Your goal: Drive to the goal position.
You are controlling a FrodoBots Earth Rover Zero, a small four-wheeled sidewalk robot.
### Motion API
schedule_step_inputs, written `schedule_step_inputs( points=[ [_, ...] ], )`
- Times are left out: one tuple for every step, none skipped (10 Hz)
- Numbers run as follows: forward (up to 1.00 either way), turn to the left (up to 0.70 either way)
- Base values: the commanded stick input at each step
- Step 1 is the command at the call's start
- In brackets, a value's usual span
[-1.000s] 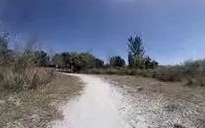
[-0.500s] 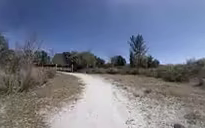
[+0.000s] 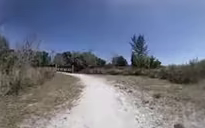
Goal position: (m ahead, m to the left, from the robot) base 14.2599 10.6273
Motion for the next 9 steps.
schedule_step_inputs(
  points=[
    [0.70,0.00],
    [0.70,0.00],
    [0.70,0.00],
    [0.70,0.00],
    [0.70,0.00],
    [0.70,0.00],
    [0.70,0.00],
    [0.70,0.00],
    [0.70,0.00]
  ],
)
